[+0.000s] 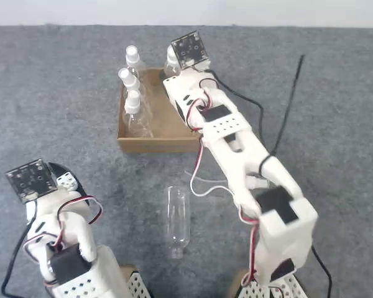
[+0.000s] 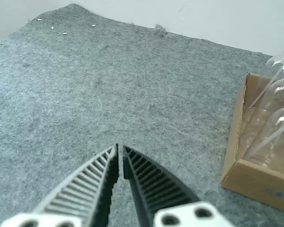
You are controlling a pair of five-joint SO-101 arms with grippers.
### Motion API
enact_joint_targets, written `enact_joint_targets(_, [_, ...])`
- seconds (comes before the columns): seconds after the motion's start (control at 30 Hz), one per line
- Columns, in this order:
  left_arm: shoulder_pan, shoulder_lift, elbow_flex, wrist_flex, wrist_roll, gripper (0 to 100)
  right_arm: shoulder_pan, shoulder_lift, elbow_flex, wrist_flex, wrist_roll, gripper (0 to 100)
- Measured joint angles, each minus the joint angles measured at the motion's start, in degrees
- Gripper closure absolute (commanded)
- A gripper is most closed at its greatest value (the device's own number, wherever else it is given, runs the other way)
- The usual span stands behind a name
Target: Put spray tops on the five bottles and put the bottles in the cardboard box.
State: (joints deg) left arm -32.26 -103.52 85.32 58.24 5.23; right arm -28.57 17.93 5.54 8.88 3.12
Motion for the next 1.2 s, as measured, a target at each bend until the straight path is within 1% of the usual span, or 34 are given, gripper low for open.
enact_joint_targets(0.1, [-0.4, 0.0, 0.0, 0.0, -0.2, 99, -0.2, 5.3, -3.8, -0.1, -0.2, 99.3])
enact_joint_targets(0.2, [-2.3, 0.0, 0.0, 0.0, -0.1, 99, 0.3, 9.3, -6.8, -0.1, -0.2, 99.2])
enact_joint_targets(0.37, [-2.3, 0.0, 0.0, 0.0, -0.4, 99, 0.1, 14.5, -10.2, -0.1, -0.2, 99.2])
enact_joint_targets(0.73, [-2.4, 0.0, 0.0, 0.0, -0.4, 99, 2.2, 20.4, -15.2, -0.1, -0.8, 99.1])
enact_joint_targets(0.93, [-2.4, 0.0, 0.0, 0.0, -0.4, 99, 2.3, 21.2, -16.3, -0.1, -1.0, 99.1])
enact_joint_targets(1.0, [-2.4, 0.0, 0.0, 0.0, -0.4, 99, 2.3, 21.2, -16.3, -0.1, -1.0, 95.7])
enact_joint_targets(1.13, [-2.4, 0.0, 0.0, 0.0, -0.4, 99, 2.4, 21.3, -16.3, -0.1, -1.1, 83.7])
enact_joint_targets(1.2, [-2.4, 0.0, 0.0, 0.0, -0.4, 99, 2.4, 21.3, -16.3, 0.0, -1.1, 80.9])
